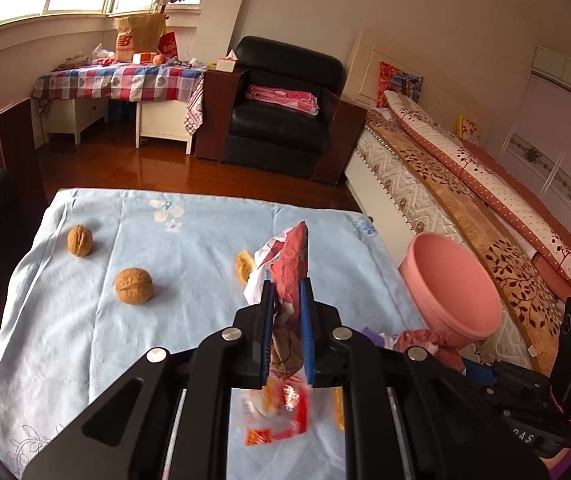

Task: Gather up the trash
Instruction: 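Carry both papers over the pink bucket and open both tools to drop them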

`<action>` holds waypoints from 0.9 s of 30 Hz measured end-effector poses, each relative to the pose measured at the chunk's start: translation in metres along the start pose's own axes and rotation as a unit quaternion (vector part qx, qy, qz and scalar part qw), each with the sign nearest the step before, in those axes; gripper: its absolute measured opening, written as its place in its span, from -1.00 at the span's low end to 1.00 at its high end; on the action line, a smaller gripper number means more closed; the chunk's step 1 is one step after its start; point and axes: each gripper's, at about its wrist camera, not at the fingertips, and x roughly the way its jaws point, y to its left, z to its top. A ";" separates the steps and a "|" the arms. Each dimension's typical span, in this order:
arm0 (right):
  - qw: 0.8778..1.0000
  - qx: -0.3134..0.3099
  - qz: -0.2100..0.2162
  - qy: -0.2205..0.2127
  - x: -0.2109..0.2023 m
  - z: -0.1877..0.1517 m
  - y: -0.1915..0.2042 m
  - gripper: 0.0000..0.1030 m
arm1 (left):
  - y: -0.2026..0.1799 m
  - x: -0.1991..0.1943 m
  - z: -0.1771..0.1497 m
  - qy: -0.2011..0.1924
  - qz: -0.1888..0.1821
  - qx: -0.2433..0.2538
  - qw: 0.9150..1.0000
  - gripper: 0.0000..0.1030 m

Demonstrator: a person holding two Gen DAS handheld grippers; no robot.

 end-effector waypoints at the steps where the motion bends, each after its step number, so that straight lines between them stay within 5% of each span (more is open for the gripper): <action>1: 1.000 0.003 -0.003 -0.006 -0.004 0.003 -0.002 -0.46 | -0.003 -0.001 0.002 -0.002 -0.004 0.003 1.000 -0.78; 16: 0.989 0.061 -0.096 -0.094 -0.058 0.022 -0.057 -0.45 | -0.072 0.014 0.010 0.001 -0.069 0.059 0.996 -0.77; 27: 0.974 0.125 -0.152 -0.112 -0.075 0.021 -0.106 -0.44 | -0.127 0.045 0.011 0.017 -0.101 0.104 0.989 -0.77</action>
